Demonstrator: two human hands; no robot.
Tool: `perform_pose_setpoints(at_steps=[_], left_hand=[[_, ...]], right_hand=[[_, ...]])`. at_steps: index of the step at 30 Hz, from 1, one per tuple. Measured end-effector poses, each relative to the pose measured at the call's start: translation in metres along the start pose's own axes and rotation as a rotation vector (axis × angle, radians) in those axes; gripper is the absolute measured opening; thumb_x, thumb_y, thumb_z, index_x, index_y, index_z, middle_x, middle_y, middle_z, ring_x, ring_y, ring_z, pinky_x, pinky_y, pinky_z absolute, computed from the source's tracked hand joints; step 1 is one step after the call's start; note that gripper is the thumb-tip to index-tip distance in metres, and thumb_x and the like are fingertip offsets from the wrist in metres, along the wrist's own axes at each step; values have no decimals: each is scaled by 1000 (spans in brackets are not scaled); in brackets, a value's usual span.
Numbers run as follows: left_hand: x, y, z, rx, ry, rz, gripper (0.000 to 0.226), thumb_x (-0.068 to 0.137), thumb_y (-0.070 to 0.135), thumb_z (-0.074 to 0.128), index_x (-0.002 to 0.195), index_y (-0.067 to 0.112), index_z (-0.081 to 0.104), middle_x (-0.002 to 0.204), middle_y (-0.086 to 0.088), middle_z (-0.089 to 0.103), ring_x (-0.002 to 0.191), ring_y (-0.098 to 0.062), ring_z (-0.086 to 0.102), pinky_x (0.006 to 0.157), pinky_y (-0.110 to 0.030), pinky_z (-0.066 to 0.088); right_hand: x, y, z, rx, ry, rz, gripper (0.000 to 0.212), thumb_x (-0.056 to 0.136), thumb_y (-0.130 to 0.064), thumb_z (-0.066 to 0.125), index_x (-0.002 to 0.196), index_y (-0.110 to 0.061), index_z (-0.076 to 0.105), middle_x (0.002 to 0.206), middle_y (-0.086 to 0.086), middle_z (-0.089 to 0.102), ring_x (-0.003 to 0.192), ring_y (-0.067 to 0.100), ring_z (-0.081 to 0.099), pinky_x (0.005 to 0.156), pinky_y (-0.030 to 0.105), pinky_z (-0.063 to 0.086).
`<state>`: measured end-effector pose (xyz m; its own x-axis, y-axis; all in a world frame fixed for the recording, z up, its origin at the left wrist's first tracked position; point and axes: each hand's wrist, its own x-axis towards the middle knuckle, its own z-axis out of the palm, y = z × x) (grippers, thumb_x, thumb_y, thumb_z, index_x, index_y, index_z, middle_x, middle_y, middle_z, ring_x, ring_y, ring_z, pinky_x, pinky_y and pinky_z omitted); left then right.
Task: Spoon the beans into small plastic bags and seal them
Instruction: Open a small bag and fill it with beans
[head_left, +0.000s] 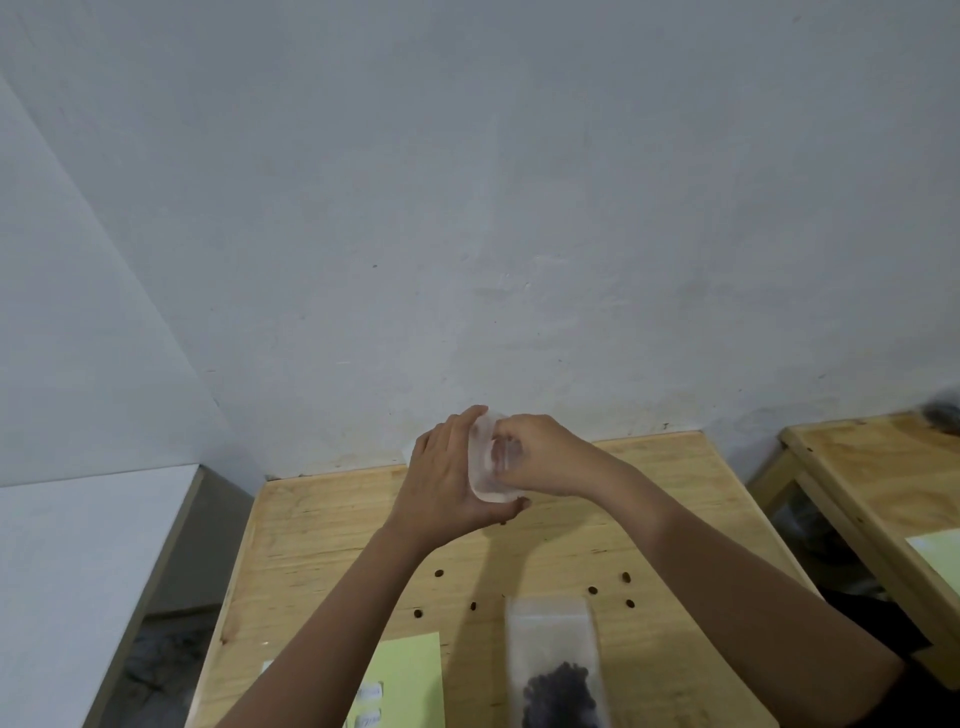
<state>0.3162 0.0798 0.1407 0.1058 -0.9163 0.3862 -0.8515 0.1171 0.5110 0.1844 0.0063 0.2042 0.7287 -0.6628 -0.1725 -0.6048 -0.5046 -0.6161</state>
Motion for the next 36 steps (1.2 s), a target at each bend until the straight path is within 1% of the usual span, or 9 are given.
perform_pose_setpoints(at_steps=[6, 9, 12, 15, 20, 25, 29, 33, 36], left_hand=[[-7, -36, -1, -22, -106, -263, 108, 51, 76, 58, 139, 22, 25, 128, 5, 45, 115, -15, 45, 101, -31, 31], [-17, -58, 6, -26, -207, -411, 103, 53, 68, 67, 136, 23, 26, 117, 5, 50, 108, -19, 50, 94, -36, 39], [-19, -71, 16, -11, -303, -490, 100, 60, 57, 77, 138, 22, 27, 120, 6, 47, 110, -21, 51, 91, -37, 42], [-17, -85, 26, 14, -359, -528, 99, 61, 57, 78, 138, 20, 28, 128, 3, 46, 113, -21, 49, 90, -36, 42], [-12, -106, 37, -77, -478, -582, 112, 53, 66, 75, 141, 18, 24, 140, -1, 29, 122, -21, 40, 93, -35, 41], [-6, -119, 45, -139, -580, -593, 120, 42, 75, 63, 141, 19, 23, 145, 3, 16, 132, -22, 28, 104, -43, 37], [0, -123, 51, -182, -654, -571, 118, 48, 69, 68, 144, 21, 19, 148, 7, 10, 134, -21, 25, 105, -43, 35], [5, -124, 56, -223, -644, -557, 117, 50, 67, 70, 146, 24, 20, 149, 11, 12, 137, -19, 23, 109, -44, 32], [8, -122, 59, -238, -610, -577, 119, 49, 65, 69, 148, 21, 19, 151, 10, 15, 138, -15, 22, 112, -45, 28]], right_hand=[[19, 31, -1, 330, 106, 0, 10, 84, -19, 68, 93, -18, 72, 93, -6, 70, 85, 5, 65, 74, 15, 51], [30, 55, 4, 294, 183, 41, 12, 87, -13, 61, 86, -20, 71, 88, -7, 70, 80, 2, 64, 68, 10, 48], [40, 79, 20, 180, 179, 90, 12, 88, -11, 59, 85, -14, 70, 86, -2, 69, 77, 5, 62, 67, 8, 46], [49, 94, 44, 143, 87, 160, 12, 88, -18, 61, 87, -7, 63, 88, 9, 64, 79, 18, 60, 70, 24, 49], [65, 102, 91, 145, 9, 291, 32, 82, -28, 69, 100, -5, 57, 85, 4, 52, 77, 16, 51, 63, 25, 39], [79, 108, 105, 194, 197, 268, 8, 80, -1, 63, 87, 0, 68, 77, 7, 62, 73, 13, 55, 62, 13, 41], [93, 114, 94, 323, 451, 318, 11, 85, -3, 61, 87, 1, 71, 83, 4, 65, 77, 10, 56, 64, -1, 38], [108, 116, 97, 574, 509, 403, 20, 94, -18, 54, 89, -3, 68, 72, 5, 64, 68, 13, 59, 66, 22, 45], [110, 107, 103, 709, 497, 362, 20, 98, -18, 47, 95, -7, 63, 75, 2, 62, 71, 11, 60, 70, 22, 51]])
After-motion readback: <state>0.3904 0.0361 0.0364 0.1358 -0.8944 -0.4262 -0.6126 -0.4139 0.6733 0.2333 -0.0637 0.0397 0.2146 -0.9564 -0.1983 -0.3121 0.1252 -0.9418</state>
